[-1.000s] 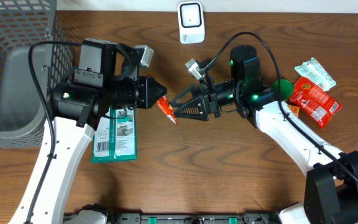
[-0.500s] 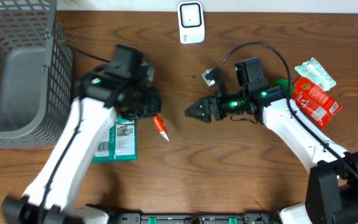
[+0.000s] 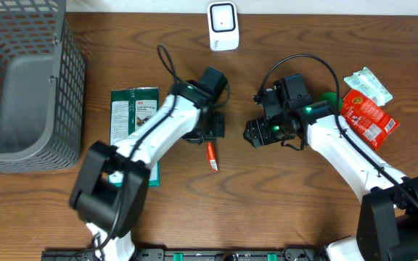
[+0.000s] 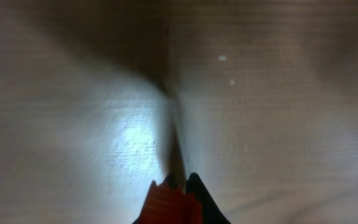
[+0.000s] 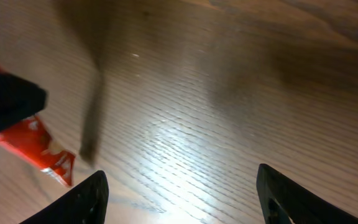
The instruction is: Scan the item barcode
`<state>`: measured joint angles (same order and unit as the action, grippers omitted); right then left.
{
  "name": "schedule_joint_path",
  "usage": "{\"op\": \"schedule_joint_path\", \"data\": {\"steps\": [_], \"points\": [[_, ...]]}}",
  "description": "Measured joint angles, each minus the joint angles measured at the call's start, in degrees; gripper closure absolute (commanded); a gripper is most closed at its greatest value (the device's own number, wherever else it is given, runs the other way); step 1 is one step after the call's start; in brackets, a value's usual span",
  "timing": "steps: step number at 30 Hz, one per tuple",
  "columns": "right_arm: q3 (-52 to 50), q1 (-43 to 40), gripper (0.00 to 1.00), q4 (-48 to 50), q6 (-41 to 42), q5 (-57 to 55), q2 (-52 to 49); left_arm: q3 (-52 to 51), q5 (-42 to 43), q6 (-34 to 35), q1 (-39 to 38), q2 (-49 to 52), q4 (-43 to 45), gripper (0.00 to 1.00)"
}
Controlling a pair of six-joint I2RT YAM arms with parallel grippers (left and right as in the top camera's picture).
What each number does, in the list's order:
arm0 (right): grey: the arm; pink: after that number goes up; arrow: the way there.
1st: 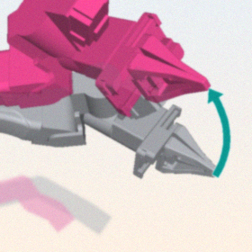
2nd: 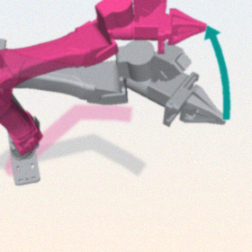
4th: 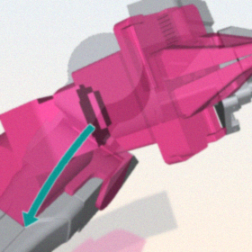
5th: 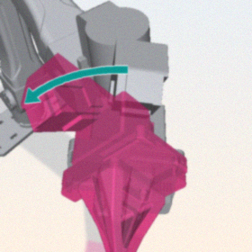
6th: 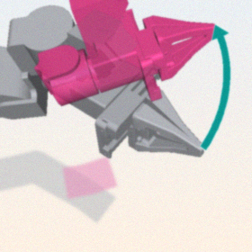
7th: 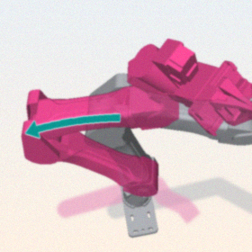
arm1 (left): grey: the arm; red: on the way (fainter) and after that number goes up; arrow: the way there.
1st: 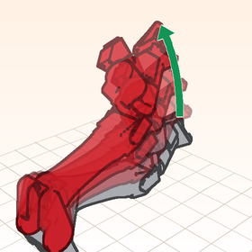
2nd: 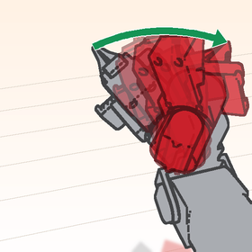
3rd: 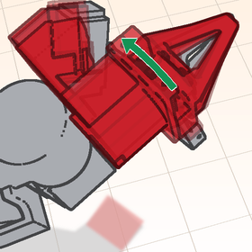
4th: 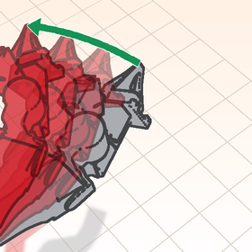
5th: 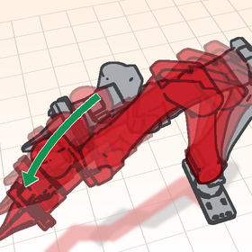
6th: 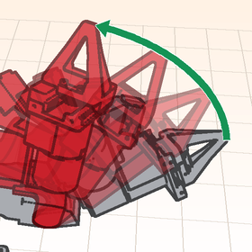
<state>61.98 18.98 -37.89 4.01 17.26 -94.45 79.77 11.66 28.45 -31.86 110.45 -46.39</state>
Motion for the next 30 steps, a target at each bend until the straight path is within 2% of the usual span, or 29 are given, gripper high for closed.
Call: {"op": "schedule_joint_path", "data": {"steps": [2,3,4,5,6,9,15,17,18,19,21,23,26,30], "points": [[0.0,0.0,0.28,-0.1,0.0,-0.7,0.0,0.0,-0.4,0.3,-0.7,1.3,1.6,0.92],[0.0,0.0,0.28,-0.1,-0.1,-1.0,0.0,0.0,-0.6,0.3,-1.0,2.0,2.3,0.86],[0.0,0.0,0.28,-0.1,-0.1,-1.3,0.0,0.0,-0.7,0.4,-1.3,2.6,3.1,0.55],[0.0,0.0,0.29,-0.2,-0.2,-1.4,0.0,0.0,-0.9,0.7,-1.6,3.1,3.7,0.38],[0.0,0.0,0.28,-0.2,-0.2,-1.5,0.0,0.0,-1.1,1.0,-1.8,3.7,4.3,0.30],[0.0,0.0,0.27,-0.2,-0.2,-1.7,0.0,0.0,-1.2,1.4,-2.1,4.7,5.3,0.21],[0.0,0.0,0.25,-0.2,-0.2,-1.9,0.0,0.5,-1.4,1.6,-1.3,3.9,5.4,0.20],[0.0,0.0,0.24,-0.2,-0.2,-1.9,0.0,0.6,-1.4,1.6,-0.5,2.4,5.2,0.21],[0.0,0.0,0.24,-0.2,-0.2,-1.9,0.0,0.6,-1.4,1.6,-0.1,1.3,4.8,0.27],[0.0,0.0,0.24,-0.2,-0.1,-1.9,0.0,0.6,-1.4,1.6,0.5,0.2,4.5,0.36],[0.0,0.0,0.25,-0.2,0.3,-1.9,0.0,0.7,-1.4,1.8,1.8,-2.7,3.3,0.66],[0.0,0.0,0.25,-0.2,0.8,-1.9,0.0,1.1,-1.5,1.7,3.1,-5.2,1.4,0.85],[0.0,0.0,0.25,-0.2,1.2,-1.9,0.0,1.7,-1.6,1.7,4.3,-7.1,-2.2,0.91],[0.0,0.0,0.25,-0.2,1.5,-1.9,0.0,1.0,-1.5,1.3,4.2,-7.1,-6.3,0.91]]}}
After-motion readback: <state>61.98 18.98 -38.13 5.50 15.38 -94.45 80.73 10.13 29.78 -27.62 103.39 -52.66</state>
